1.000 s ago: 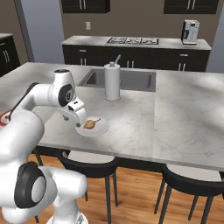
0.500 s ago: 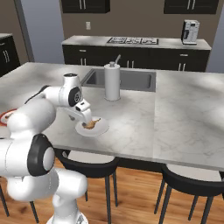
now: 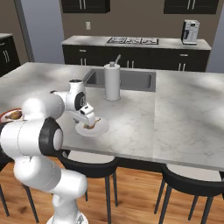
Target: Transport the chicken drumstick and onion to the fridge. Place the chicken drumstick on the rack containing meat and place the onion on the rack containing the vegetable, ensuring meats and vegetables are on different racks.
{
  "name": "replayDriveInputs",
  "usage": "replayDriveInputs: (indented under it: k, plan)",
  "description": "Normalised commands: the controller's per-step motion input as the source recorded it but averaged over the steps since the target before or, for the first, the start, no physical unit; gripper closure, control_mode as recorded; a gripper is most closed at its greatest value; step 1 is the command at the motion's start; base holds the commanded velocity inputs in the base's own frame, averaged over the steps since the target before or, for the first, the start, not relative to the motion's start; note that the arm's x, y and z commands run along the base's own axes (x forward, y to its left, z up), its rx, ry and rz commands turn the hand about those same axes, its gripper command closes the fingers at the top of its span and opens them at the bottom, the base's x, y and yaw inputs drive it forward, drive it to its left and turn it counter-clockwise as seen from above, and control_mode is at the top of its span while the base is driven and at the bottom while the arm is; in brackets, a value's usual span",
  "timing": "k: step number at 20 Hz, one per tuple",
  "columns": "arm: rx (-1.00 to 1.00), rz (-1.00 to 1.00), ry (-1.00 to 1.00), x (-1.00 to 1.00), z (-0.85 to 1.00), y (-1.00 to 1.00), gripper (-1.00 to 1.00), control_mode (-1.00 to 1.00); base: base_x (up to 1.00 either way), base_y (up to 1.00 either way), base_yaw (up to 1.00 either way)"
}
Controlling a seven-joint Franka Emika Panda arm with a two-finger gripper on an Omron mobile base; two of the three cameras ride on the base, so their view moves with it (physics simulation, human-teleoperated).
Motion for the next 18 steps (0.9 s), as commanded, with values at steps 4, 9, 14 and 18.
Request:
replayDriveInputs:
  k: [4, 9, 14, 18]
  plan:
    - [0.0, 0.0, 0.0, 0.22, -0.23, 0.0, -1.0, -1.0, 0.0, 0.0, 0.0]
    - [0.0, 0.0, 0.0, 0.33, -0.21, 0.0, -1.0, -1.0, 0.0, 0.0, 0.0]
    - [0.0, 0.0, 0.0, 0.35, -0.36, 0.04, -1.0, -1.0, 0.0, 0.0, 0.0]
    - [0.0, 0.0, 0.0, 0.41, -0.25, 0.07, -1.0, -1.0, 0.0, 0.0, 0.0]
